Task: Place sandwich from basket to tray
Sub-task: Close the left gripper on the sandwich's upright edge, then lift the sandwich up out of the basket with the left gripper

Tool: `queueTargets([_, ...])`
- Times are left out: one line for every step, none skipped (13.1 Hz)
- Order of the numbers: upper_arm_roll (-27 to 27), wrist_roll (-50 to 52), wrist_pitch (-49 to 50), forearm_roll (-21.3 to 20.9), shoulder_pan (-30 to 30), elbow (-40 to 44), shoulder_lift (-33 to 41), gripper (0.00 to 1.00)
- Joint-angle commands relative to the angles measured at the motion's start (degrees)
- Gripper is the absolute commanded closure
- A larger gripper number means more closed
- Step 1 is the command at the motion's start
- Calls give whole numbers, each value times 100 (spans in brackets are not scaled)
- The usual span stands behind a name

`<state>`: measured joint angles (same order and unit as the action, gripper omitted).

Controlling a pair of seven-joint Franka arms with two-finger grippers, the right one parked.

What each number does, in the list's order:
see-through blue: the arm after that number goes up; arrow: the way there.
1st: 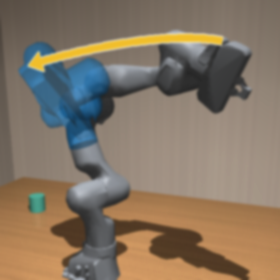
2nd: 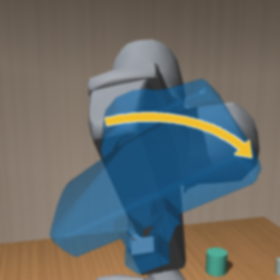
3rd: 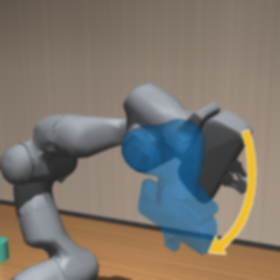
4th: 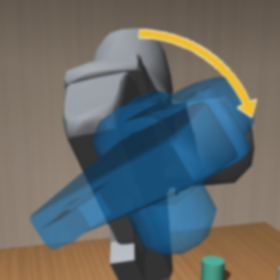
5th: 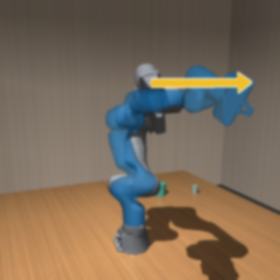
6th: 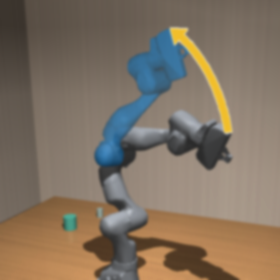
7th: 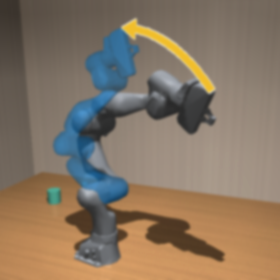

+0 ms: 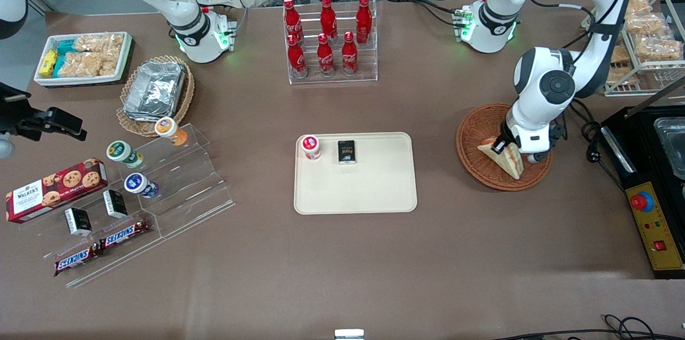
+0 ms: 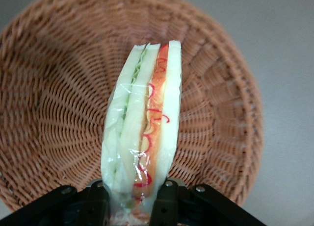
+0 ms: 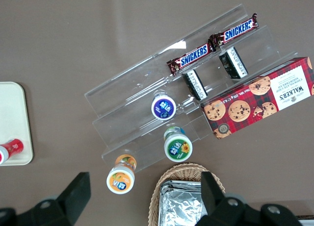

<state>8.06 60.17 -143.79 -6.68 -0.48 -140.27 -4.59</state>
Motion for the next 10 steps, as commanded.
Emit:
queueTargets([11,-626,603,-141,39,218,510,100])
queueTargets([3,-951,1111,-132,48,551,598,100])
queueTargets([11,-1268,1839,-115,57,1041,608,100])
queueTargets([11,-1576,2681,-19,57,1716,547,100])
queueTargets([29,-1848,3360,34,57,2288,486,100])
queueTargets([38,-2069,3915,252,48,2799,468,100])
queueTargets([46,-2254,4312,411,48,3178,467,100])
queueTargets([64,-2438,4603,448,31,3478,476,100])
queueTargets([90,-2745,4919,500,-4,3785,476,100])
queueTargets([143,-3261,5296,884,-13,4119,467,100])
